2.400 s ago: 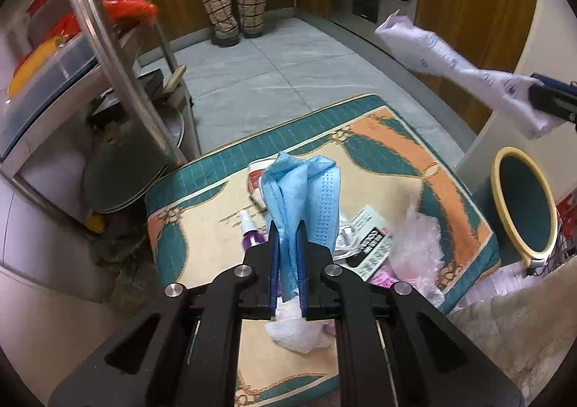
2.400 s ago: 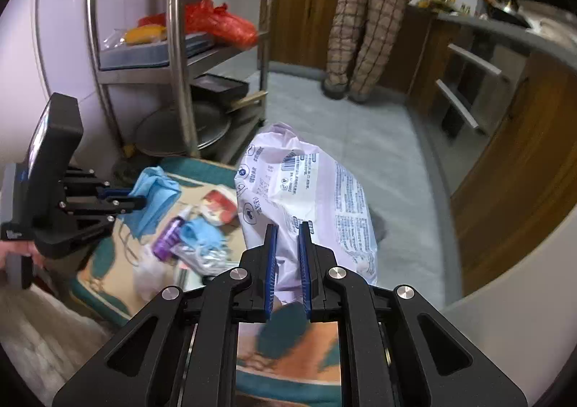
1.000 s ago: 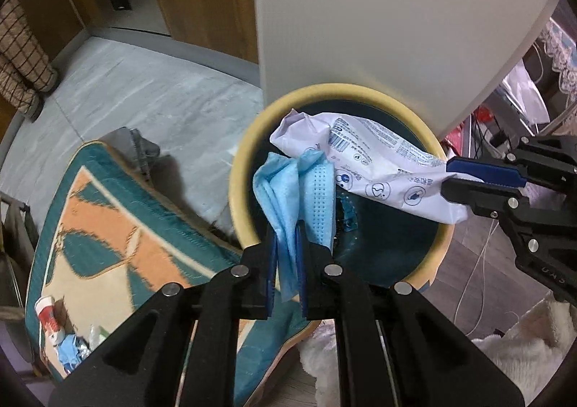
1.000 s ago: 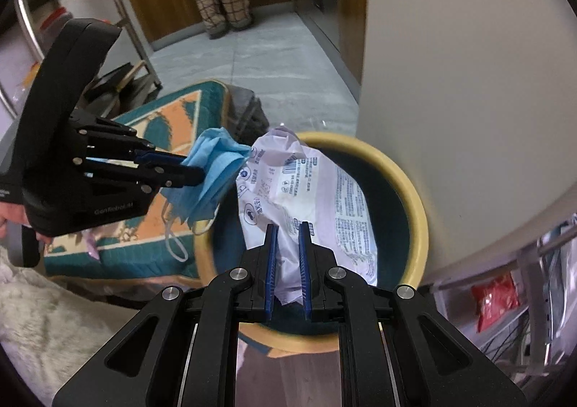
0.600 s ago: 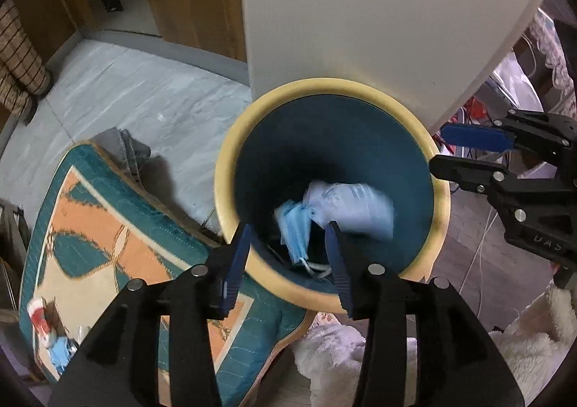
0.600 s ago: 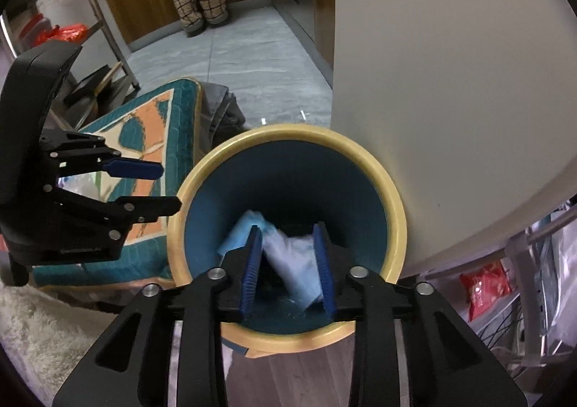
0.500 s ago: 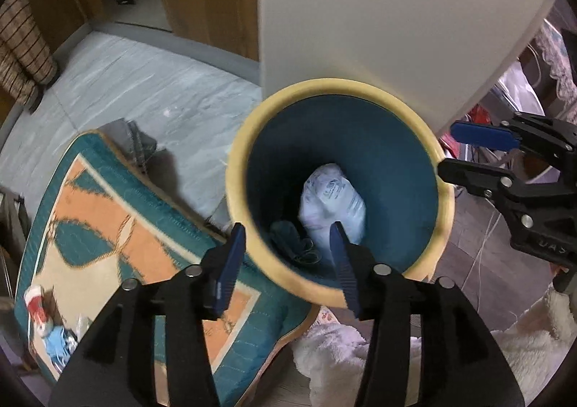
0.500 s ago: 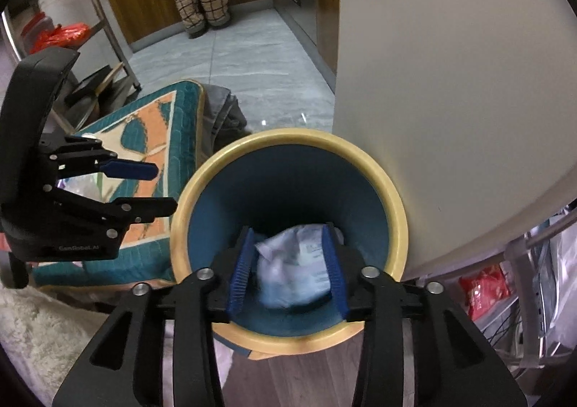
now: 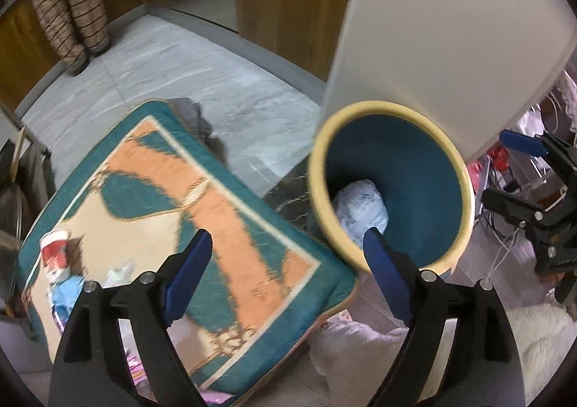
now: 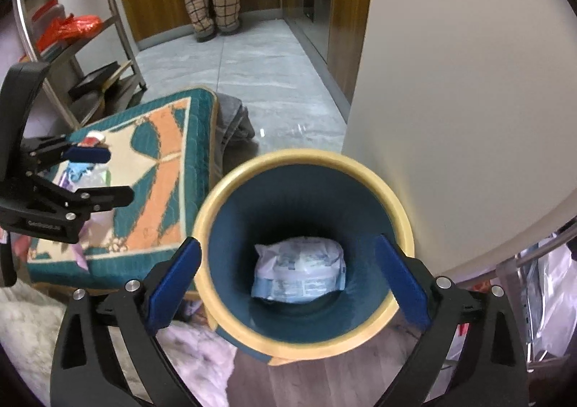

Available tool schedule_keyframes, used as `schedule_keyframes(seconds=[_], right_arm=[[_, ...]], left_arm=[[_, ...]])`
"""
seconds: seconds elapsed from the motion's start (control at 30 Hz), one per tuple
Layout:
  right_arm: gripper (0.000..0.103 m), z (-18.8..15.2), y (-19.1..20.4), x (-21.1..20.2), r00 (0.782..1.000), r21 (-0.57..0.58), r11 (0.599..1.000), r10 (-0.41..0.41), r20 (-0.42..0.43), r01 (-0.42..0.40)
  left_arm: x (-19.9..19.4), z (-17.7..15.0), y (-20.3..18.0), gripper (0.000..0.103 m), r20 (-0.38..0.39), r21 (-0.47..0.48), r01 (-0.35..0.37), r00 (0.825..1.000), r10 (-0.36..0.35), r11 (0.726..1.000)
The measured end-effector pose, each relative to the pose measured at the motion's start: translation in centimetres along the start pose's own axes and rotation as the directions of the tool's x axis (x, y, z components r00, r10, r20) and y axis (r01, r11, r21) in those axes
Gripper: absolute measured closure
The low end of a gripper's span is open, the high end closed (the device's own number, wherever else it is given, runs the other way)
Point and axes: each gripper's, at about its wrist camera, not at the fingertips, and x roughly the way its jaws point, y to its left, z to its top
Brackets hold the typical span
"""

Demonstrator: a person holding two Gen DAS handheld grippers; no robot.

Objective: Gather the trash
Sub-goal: 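Grasp the clear plastic bag with the right gripper while the left grasps the purple bottle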

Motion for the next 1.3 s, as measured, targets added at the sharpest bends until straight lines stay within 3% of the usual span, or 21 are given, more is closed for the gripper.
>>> schedule_keyframes(seconds=[0.27,0.43,0.57,0.67,0.8,1.0,1.07,1.17,1.23,1.3], right_arm=[[0.006,3.4,5.7,-1.8,0.999,-0.103,0.994,0.031,0.037,-0.027],[0.005,6.0,10.4,-2.6,0.995,-0.177,0.982,0.078,0.068,-0.065],[0.005,7.6,15.9,-3.1,0.991,-0.356,0.934,0.035,0.127,0.012],[0.005,9.0,19.0,-3.5,0.987,-0.405,0.914,0.090,0.136,-0.027],[0.005,11.2,22.9,-3.3,0.982,-0.408,0.908,0.154,0.105,-0.099],[0.005,12.7,28.0,0.5,0.962,-0.265,0.927,0.270,-0.025,-0.267],[0.005,12.1,29.1,2.3,0.963,-0.236,0.933,0.261,-0.069,-0.270],[0.005,9.8,30.4,6.3,0.969,-0.234,0.947,0.187,-0.158,-0.221],[0.005,8.5,31.0,7.9,0.961,-0.258,0.944,0.146,-0.233,-0.205],[0.005,8.0,31.6,9.0,0.950,-0.258,0.938,0.158,-0.269,-0.230]], left_arm=[[-4.3,-2.8,6.8,0.016,0.036,-0.043,-0.103,0.994,0.105,0.994],[-7.2,-5.6,13.2,0.016,0.026,-0.168,-0.171,0.984,0.178,0.971],[-9.3,-7.4,17.4,0.015,0.037,-0.255,-0.207,0.974,0.224,0.944],[-10.4,-8.7,19.8,0.015,0.038,-0.289,-0.239,0.965,0.260,0.927],[-10.7,-10.2,22.8,0.014,0.033,-0.336,-0.271,0.954,0.299,0.902],[-9.1,-13.3,27.8,0.014,-0.027,-0.443,-0.324,0.937,0.349,0.836],[-8.3,-14.2,29.2,0.014,-0.055,-0.459,-0.326,0.939,0.341,0.826],[-6.6,-15.5,30.7,0.014,-0.113,-0.462,-0.350,0.934,0.338,0.815],[-5.4,-15.9,31.4,0.014,-0.135,-0.477,-0.335,0.942,0.308,0.813],[-4.3,-16.1,31.7,0.014,-0.146,-0.470,-0.324,0.946,0.290,0.821]])
